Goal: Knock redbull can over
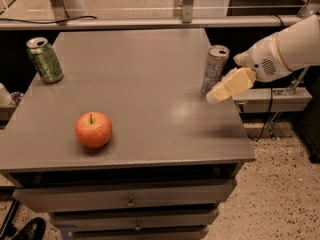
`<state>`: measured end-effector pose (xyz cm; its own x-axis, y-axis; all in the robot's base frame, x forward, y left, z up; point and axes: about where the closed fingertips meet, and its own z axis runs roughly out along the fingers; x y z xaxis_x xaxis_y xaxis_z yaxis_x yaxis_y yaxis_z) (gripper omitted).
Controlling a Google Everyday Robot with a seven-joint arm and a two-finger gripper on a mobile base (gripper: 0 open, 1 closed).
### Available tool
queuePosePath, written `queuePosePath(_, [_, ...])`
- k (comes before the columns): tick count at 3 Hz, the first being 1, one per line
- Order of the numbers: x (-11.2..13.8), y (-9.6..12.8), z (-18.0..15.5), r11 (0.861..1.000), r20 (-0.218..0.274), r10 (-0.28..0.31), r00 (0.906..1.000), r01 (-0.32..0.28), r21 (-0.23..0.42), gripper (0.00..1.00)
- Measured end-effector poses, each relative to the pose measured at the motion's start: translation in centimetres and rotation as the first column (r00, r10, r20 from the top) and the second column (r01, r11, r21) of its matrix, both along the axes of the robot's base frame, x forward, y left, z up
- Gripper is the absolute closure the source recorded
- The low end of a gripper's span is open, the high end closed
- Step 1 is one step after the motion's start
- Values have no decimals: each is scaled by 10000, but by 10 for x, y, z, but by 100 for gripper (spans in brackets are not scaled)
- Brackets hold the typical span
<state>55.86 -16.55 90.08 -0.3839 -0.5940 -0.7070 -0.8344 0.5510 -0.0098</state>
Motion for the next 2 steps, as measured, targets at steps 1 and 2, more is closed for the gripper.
queuePosePath(1, [12, 19, 7, 9885, 284, 31, 9996, -74, 1510, 0])
queuePosePath(2, [16, 55, 27, 9545, 595, 402, 9974, -559, 2929, 0])
